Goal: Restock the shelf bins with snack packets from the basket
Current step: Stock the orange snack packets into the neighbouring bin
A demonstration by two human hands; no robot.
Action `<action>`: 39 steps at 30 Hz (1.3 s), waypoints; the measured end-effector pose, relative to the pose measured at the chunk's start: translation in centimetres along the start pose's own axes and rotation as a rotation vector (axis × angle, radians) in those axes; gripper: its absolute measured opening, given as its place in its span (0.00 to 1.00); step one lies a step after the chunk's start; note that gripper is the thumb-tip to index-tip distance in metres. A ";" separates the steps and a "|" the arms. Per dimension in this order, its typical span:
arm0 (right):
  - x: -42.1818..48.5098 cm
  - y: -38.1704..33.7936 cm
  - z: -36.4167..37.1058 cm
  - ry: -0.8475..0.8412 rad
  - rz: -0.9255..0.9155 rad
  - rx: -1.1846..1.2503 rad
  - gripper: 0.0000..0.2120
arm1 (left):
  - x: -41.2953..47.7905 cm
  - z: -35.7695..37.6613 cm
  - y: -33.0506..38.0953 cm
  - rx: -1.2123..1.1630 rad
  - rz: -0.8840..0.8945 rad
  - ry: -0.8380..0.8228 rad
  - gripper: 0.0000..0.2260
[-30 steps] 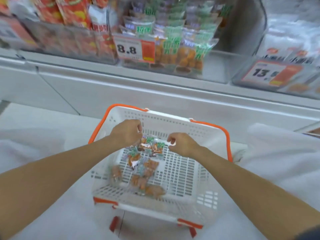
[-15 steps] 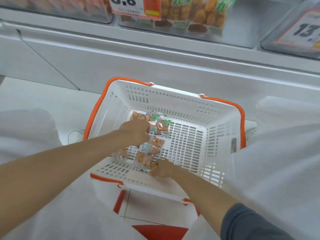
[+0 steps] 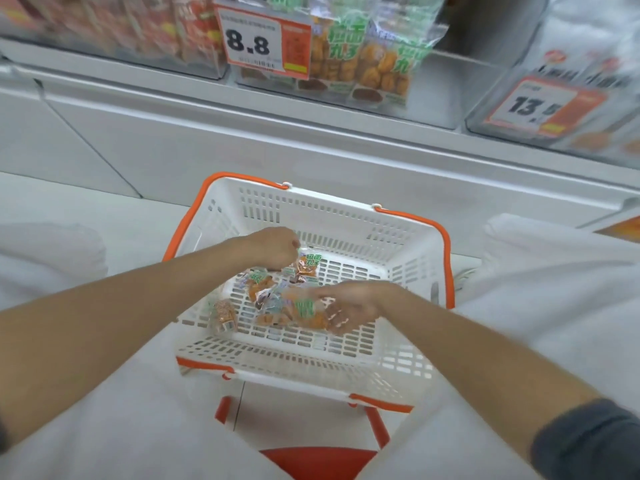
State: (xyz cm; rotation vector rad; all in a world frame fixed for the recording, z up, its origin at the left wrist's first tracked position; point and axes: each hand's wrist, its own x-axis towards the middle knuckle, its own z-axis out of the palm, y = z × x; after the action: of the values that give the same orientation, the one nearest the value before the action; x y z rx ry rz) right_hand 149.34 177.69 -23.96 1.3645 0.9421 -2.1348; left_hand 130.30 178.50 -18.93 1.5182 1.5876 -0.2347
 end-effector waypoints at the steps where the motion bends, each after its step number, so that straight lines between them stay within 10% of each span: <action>1: -1.5 -0.9 -0.7 0.006 -0.033 0.066 0.18 | -0.3 -0.4 0.5 -0.063 0.015 -0.052 0.17; 7: -10.1 -4.9 -3.3 0.142 -0.218 0.013 0.34 | -2.9 -3.0 3.1 -0.548 0.165 -0.073 0.11; 16: -12.0 -9.0 -0.2 0.605 -0.857 -0.256 0.25 | -3.9 -6.5 3.5 -0.935 0.265 0.556 0.14; 20: -12.1 -9.1 0.0 0.694 -0.943 -0.125 0.17 | -3.7 -7.2 4.4 -1.099 0.247 0.454 0.12; 29: -16.9 -10.0 -3.1 0.817 -0.971 -0.362 0.32 | -4.1 -9.3 6.9 -0.871 0.414 0.532 0.07; 39: -28.8 -14.2 -4.3 1.194 -1.008 -0.766 0.26 | -6.9 -16.1 15.2 -0.753 0.667 0.582 0.02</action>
State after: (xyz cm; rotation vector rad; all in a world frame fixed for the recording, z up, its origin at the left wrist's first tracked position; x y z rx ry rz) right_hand 154.58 190.43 5.32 1.8213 2.9656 -0.8058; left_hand 135.03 188.00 1.70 1.4400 1.2385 1.1372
